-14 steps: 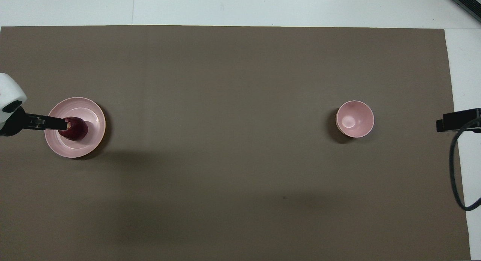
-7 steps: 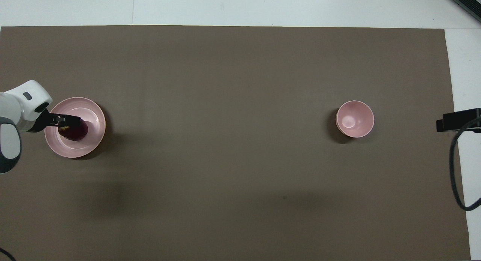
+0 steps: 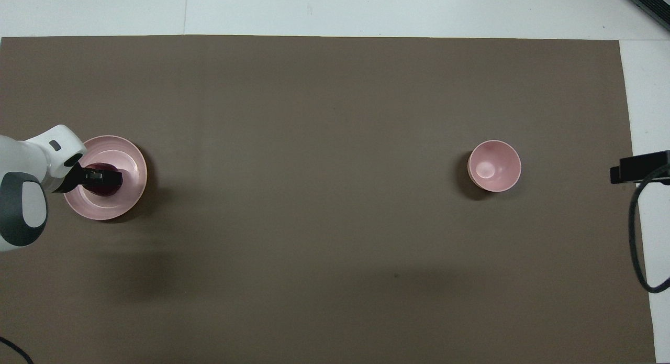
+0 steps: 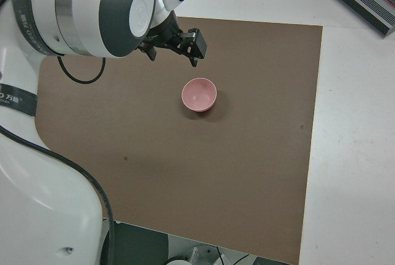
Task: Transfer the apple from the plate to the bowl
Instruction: 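Lower the left gripper onto the red apple on the pink plate and close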
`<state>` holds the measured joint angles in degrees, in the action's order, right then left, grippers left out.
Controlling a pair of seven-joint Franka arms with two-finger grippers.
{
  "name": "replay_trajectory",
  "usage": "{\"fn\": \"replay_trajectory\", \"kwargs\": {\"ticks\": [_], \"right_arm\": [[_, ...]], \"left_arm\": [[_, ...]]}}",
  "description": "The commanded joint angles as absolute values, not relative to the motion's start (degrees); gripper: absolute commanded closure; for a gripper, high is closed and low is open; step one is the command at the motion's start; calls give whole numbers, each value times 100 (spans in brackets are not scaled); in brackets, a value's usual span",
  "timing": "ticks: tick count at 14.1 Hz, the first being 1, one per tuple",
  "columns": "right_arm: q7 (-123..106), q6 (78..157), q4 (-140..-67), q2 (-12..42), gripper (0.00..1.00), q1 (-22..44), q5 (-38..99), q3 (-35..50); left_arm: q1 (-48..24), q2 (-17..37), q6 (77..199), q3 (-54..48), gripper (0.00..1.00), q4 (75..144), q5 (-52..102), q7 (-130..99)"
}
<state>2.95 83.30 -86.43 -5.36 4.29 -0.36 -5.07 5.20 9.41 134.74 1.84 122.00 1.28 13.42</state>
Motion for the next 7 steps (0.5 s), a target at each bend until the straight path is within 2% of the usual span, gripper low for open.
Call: {"fn": "replay_trajectory", "kwargs": {"ticks": [1, 2, 3, 4, 5, 7], "right_arm": [[316, 8253, -8701, -624, 0, 422, 26, -527], [334, 8253, -8701, -624, 0, 422, 26, -527], [343, 8288, -8701, -615, 0, 422, 35, -519], [412, 8340, -8719, -624, 0, 457, 44, -519], [552, 8454, -8745, -624, 0, 501, 53, -501], [1489, 8770, -8841, -580, 0, 501, 53, -475]], "left_arm": [[545, 826, 13675, 149, 66, 12323, 141, 1441], [536, 852, 13789, 149, 82, 12270, 141, 1450], [545, 861, 13842, 149, 92, 12252, 141, 1441], [528, 861, 13843, 149, 93, 12235, 141, 1389], [519, 844, 13843, 149, 100, 12226, 141, 1371], [492, 678, 13764, 132, 100, 12226, 141, 1362]]}}
